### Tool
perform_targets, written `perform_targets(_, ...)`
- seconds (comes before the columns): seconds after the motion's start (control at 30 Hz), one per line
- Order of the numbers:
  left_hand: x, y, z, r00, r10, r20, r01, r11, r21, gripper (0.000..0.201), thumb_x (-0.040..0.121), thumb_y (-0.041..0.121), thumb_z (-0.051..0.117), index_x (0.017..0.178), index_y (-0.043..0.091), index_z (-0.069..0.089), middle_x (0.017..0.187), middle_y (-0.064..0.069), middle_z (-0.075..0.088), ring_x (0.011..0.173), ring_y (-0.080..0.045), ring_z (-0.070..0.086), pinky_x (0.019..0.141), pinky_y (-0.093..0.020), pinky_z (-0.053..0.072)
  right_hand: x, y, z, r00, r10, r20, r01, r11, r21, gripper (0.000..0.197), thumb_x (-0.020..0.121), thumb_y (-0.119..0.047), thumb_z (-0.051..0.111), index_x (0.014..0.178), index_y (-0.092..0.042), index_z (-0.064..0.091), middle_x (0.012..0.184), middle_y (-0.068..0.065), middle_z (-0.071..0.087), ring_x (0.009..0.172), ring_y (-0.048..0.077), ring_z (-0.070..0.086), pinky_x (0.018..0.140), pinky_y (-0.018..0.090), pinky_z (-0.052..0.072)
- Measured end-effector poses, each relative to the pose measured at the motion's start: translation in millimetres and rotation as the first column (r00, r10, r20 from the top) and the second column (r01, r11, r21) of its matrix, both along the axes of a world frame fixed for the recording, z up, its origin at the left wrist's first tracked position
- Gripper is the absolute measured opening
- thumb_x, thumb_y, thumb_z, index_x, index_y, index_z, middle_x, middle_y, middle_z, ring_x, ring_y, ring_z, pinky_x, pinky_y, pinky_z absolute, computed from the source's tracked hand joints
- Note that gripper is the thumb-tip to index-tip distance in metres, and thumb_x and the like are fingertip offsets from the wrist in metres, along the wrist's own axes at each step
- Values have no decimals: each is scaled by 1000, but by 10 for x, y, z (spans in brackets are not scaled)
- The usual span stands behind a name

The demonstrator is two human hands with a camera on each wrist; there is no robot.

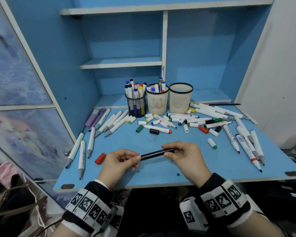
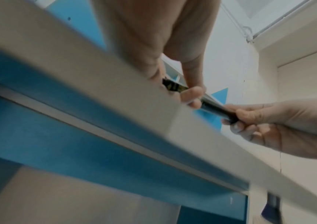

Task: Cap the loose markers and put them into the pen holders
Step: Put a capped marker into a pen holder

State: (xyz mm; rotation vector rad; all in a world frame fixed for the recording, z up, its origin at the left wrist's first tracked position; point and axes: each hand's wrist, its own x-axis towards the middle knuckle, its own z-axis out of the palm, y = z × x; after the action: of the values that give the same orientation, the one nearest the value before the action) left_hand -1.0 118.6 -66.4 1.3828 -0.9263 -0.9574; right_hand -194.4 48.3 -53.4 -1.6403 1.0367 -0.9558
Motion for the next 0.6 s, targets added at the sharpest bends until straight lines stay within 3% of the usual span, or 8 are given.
perform_targets(0.17, -22, -124, 286, 970, 123, -211, -138, 989, -56, 10, 79, -5, 66, 87, -4, 62, 62, -9, 69, 55, -15, 67, 57, -17, 55, -130, -72, 134, 1000, 2, -4, -2, 998, -61, 21, 79, -7, 73, 84, -28, 73, 84, -4, 73, 75, 3, 65, 71, 14, 50)
perform_targets(0.3, -76, -343, 710, 971, 118, -206, -155, 972, -174, 8, 80, -4, 65, 88, -4, 62, 67, -12, 66, 56, -14, 67, 62, -19, 57, -249, -170, 267, 1000, -5, -25, 1, 985, -174, 27, 81, -9, 71, 87, -35, 70, 92, -7, 71, 85, 6, 65, 76, 17, 51)
perform_targets(0.4, -48, -608, 1060, 985, 166, -45, -172, 942, -289, 12, 82, -3, 66, 94, -2, 65, 74, -13, 65, 57, -11, 66, 61, -18, 56, -413, -292, 397, 999, -52, -11, 48, 973, -227, 31, 82, -4, 67, 85, -35, 68, 88, -4, 71, 79, 6, 64, 74, 14, 50)
perform_targets(0.47, 38, -868, 1247, 955, 267, 131, -200, 902, -383, 18, 83, 0, 66, 101, 4, 66, 80, -12, 65, 60, -11, 66, 69, -24, 58, -582, -406, 457, 995, -87, -45, 74, 969, -236, 30, 82, -4, 67, 82, -34, 68, 85, -3, 70, 75, 5, 63, 73, 13, 48)
perform_targets(0.6, 200, -1375, 1456, 741, 466, 484, -207, 843, -496, 33, 87, 8, 62, 119, 15, 63, 98, -8, 64, 77, -15, 64, 88, -27, 51, -1028, -611, 488, 933, -181, -311, 123, 973, -197, 10, 81, -20, 72, 87, -27, 68, 78, -11, 65, 68, 4, 56, 65, 15, 41)
